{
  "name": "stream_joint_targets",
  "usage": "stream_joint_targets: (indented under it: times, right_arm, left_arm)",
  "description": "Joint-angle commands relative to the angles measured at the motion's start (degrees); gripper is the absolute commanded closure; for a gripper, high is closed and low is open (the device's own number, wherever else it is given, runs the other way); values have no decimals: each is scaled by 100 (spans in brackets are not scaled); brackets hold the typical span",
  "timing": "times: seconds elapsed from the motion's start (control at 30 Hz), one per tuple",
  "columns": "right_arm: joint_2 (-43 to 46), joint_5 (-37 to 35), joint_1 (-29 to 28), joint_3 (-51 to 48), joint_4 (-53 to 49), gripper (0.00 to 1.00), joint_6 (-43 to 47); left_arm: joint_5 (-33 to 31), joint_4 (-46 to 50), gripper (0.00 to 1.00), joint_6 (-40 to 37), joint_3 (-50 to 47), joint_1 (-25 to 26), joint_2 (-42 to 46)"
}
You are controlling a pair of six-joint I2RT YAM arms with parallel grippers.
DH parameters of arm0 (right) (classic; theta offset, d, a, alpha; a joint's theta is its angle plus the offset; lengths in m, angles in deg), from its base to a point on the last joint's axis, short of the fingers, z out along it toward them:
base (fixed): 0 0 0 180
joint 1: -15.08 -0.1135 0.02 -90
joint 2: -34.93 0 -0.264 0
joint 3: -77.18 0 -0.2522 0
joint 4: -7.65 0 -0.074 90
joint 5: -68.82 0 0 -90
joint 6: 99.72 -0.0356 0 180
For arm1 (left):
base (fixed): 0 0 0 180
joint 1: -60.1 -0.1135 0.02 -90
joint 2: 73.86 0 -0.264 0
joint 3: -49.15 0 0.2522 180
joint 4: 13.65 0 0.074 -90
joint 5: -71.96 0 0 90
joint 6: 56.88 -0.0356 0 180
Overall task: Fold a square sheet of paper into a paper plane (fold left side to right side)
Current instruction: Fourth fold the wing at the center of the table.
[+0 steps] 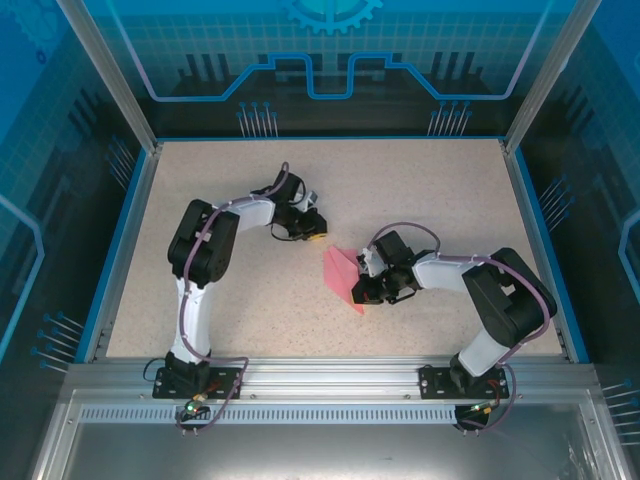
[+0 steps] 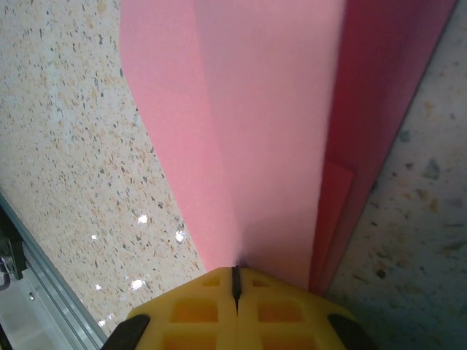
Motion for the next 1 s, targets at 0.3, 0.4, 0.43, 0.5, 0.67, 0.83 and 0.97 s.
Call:
stream_joint_targets:
  times: [0.3, 0.4, 0.43, 0.5, 0.67, 0.83, 0.97]
  right_arm:
    - [-284, -466, 24, -262, -719, 100, -138]
    - [-300, -463, 25, -262, -701, 100, -138]
    - [-295, -472, 24, -261, -710, 100, -139]
    - [-288, -480, 25, -257, -718, 100, -138]
    - [-287, -473, 24, -244, -729, 100, -133]
    - [-295, -477, 24, -227, -754, 100, -114]
    - [-297, -481, 24, -227, -762, 100, -114]
  left_arm:
    - [259, -745, 83, 76, -1701, 453, 1890]
    - [513, -988, 84, 277, -2016, 853, 2051]
    - [599, -1094, 84, 352, -2093, 982, 2053]
    - [698, -1311, 85, 525, -2210, 1189, 2004]
    - [725, -1444, 86, 676, -2261, 1624, 1741]
    - [730, -1490, 88, 761, -2265, 1771, 1479]
    - [668, -1477, 89, 830, -2258, 1780, 1314]
